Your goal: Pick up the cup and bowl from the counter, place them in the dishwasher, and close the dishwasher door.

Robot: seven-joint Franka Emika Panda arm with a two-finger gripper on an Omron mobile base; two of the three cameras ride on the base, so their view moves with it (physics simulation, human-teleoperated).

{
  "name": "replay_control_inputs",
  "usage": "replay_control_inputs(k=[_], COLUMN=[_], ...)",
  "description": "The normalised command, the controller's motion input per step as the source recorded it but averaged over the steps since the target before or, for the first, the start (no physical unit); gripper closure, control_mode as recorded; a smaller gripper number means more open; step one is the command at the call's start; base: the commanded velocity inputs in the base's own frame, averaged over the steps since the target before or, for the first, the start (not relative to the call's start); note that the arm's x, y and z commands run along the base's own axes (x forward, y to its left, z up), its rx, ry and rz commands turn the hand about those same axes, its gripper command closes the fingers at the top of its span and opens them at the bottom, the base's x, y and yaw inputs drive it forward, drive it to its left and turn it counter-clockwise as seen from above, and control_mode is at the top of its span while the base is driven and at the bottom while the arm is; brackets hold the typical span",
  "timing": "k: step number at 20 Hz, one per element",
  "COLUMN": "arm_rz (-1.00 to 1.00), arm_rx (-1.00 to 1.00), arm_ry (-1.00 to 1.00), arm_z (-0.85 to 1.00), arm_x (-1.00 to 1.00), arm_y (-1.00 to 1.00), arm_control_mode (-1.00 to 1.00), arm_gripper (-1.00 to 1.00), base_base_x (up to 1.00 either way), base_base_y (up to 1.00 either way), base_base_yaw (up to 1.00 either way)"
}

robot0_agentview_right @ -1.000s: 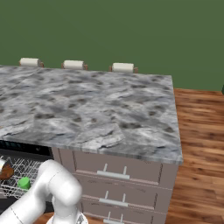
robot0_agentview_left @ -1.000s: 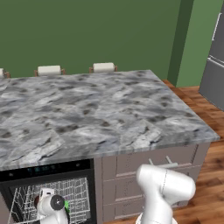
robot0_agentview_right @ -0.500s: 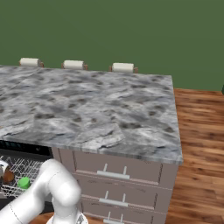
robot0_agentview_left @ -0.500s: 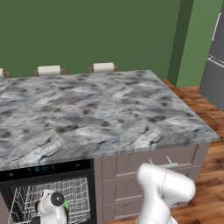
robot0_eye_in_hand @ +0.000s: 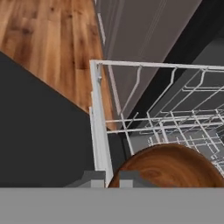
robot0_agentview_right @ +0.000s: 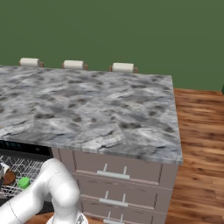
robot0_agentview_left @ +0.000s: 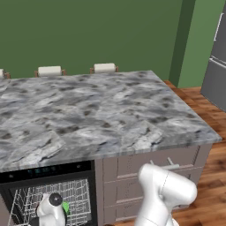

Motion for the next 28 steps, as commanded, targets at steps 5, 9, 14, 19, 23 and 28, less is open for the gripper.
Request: replay_control_inputs(k=[5,9,14,19,23,28], arm_rz=[0.00,0.00,0.00,0.00,0.00,0.00], arm_rx=[0.00,0.02,0.01,0.00,0.00,0.00], arm_ry=[0.04,0.00,0.00,0.00,0.00,0.00], arm_z=[-0.39,0.10,0.45,0.13,0.04,0.13], arm_x=[0.07,-0.01,-0.10,-0.06,-0.39,-0.38], arm_y=[0.04,0.00,0.00,0.00,-0.03,-0.14], arm_control_mode=[-1.00,-1.00,-1.00,-1.00,-1.00,-1.00], arm_gripper=[-1.00,-1.00,-1.00,-1.00,-1.00,-1.00], base_base_x=[0.00,0.00,0.00,0.00,0.00,0.00], base_base_y=[0.00,0.00,0.00,0.00,0.00,0.00], base_base_yaw=[0.00,0.00,0.00,0.00,0.00,0.00])
